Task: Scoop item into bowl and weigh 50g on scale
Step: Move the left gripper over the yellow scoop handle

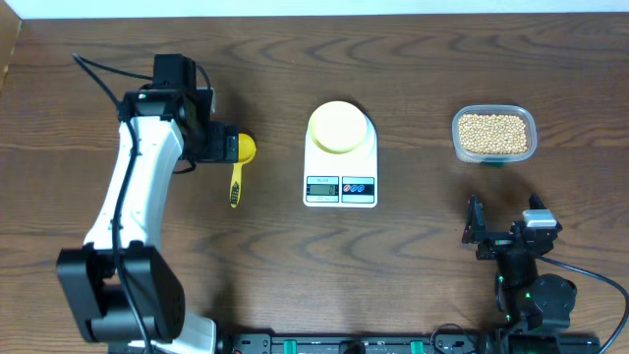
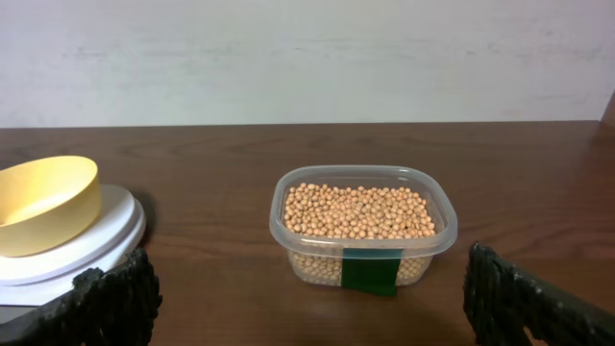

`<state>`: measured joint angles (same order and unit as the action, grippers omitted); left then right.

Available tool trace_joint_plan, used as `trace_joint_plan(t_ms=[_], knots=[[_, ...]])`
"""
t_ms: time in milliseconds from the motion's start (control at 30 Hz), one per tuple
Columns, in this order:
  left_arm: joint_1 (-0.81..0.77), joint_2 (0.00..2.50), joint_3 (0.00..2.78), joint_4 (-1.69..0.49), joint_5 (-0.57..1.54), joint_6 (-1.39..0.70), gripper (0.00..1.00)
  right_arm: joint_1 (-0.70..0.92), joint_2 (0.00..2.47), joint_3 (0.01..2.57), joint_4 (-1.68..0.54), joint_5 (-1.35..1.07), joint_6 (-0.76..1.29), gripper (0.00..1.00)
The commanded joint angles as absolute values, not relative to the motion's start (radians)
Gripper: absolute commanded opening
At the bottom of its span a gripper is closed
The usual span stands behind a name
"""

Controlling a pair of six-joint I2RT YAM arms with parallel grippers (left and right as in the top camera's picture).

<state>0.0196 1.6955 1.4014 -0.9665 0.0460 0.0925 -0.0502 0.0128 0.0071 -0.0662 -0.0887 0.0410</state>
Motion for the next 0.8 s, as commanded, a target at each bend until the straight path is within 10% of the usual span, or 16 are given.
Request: trace_joint_plan(t_ms=[0,767], knots=[[0.023,1.737,1.420,-0.942,0.035,0.131,0.98,-0.045,0.009,0.006,-0.071,-0.081,0.047,0.99],[0.023,1.983,1.420,-0.779,0.034,0.170,0.98,-0.045,0.009,0.006,-0.071,-0.081,0.047,0.99]])
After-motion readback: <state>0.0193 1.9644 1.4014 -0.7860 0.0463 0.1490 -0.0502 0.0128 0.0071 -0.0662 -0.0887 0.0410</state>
